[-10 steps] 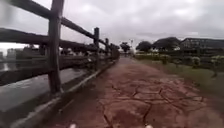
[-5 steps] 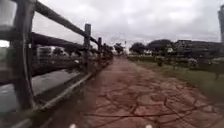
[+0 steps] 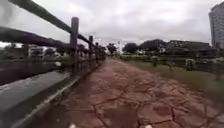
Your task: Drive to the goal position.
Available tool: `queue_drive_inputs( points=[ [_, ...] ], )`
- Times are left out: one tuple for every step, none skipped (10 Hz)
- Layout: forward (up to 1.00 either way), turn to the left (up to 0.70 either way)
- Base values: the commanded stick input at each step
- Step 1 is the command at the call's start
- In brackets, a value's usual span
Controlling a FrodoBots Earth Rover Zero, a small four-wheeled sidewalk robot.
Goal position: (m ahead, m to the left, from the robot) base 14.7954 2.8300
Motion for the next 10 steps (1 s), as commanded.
queue_drive_inputs(
  points=[
    [0.85,0.01],
    [0.85,0.01],
    [0.85,0.01],
    [0.85,0.01],
    [0.85,0.01],
    [0.85,0.01],
    [0.85,0.01],
    [0.85,0.01],
    [0.85,0.01],
    [0.85,0.01]
  ],
)
